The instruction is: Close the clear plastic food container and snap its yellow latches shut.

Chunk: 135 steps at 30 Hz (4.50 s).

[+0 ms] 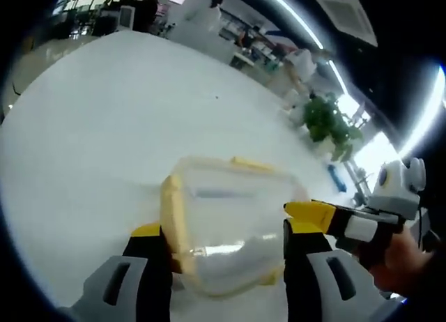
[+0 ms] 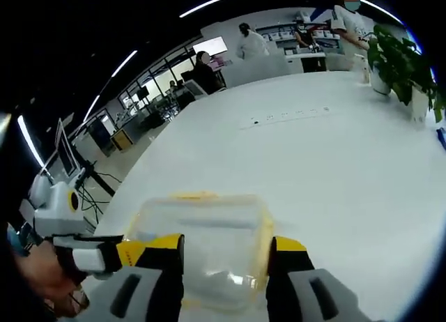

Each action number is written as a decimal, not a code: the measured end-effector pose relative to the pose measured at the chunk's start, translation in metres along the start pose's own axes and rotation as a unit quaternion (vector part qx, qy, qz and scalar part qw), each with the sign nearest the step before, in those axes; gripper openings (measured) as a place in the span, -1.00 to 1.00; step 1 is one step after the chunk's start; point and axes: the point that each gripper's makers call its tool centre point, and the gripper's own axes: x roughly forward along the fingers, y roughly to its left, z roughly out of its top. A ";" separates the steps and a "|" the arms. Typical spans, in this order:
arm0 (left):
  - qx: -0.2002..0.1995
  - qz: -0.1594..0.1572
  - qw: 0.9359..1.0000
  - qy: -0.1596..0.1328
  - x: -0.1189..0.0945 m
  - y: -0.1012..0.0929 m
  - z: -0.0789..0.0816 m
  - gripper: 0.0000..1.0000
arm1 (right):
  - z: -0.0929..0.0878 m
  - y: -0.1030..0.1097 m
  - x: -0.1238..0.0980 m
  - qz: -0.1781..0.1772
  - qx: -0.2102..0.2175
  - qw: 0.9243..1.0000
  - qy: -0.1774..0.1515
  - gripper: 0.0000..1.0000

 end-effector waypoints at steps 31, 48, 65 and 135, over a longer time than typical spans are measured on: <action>0.037 0.028 0.998 -0.032 0.003 0.002 0.014 0.29 | 0.012 -0.002 0.006 -0.001 -0.026 1.000 -0.006 -0.26; 0.034 0.026 0.999 -0.026 0.004 0.018 0.026 0.30 | 0.017 0.006 0.018 0.000 -0.031 0.999 -0.008 -0.24; 0.030 0.034 0.998 -0.034 0.018 0.052 0.069 0.31 | 0.048 0.022 0.065 0.005 -0.037 0.999 -0.021 -0.24; 0.129 0.048 0.986 -0.099 -0.026 0.047 0.138 0.99 | 0.116 0.011 0.017 0.018 -0.054 0.995 -0.083 1.00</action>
